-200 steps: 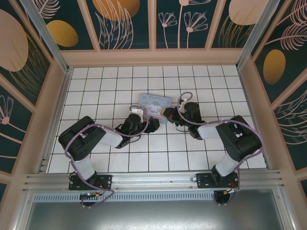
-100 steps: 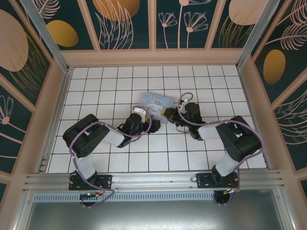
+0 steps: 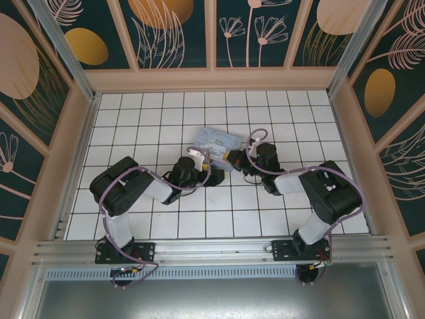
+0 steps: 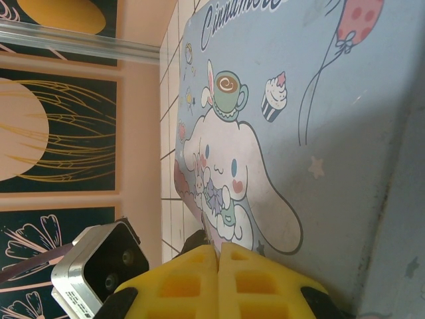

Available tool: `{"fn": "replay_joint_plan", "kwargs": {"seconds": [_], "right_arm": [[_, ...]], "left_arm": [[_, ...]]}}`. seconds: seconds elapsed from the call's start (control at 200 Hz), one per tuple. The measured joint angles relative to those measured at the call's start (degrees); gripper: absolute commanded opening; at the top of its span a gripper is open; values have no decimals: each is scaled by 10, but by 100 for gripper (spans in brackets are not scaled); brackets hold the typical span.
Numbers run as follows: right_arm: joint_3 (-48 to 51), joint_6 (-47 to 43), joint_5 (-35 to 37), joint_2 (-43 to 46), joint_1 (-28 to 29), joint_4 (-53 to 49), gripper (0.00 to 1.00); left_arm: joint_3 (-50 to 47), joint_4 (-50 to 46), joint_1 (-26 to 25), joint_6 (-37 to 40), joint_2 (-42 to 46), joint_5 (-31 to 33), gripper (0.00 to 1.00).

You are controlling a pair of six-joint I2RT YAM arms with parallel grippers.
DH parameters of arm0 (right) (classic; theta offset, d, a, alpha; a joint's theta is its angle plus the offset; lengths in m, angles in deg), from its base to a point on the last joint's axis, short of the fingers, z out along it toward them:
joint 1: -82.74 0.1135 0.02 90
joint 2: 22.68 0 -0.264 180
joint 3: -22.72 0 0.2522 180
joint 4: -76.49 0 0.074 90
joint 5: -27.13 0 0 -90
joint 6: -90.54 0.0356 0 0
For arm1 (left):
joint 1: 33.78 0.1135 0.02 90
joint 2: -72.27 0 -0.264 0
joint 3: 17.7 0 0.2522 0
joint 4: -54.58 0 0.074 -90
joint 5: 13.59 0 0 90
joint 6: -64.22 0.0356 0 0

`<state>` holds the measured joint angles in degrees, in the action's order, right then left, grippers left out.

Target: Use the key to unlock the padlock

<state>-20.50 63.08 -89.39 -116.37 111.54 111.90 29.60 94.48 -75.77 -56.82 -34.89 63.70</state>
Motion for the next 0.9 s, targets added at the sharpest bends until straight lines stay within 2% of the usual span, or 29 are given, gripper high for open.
{"fn": "replay_joint_plan", "kwargs": {"seconds": [0.21, 0.575, 0.901], "right_arm": [[0, 4, -1, 0, -1, 0, 0], [0, 8, -1, 0, -2, 0, 0], [0, 8, -2, 0, -2, 0, 0]], "left_arm": [[2, 0, 0, 5, -3, -3, 88], [28, -45, -7, 21, -4, 40, 87], [20, -36, 1, 28, -4, -15, 80]]}}
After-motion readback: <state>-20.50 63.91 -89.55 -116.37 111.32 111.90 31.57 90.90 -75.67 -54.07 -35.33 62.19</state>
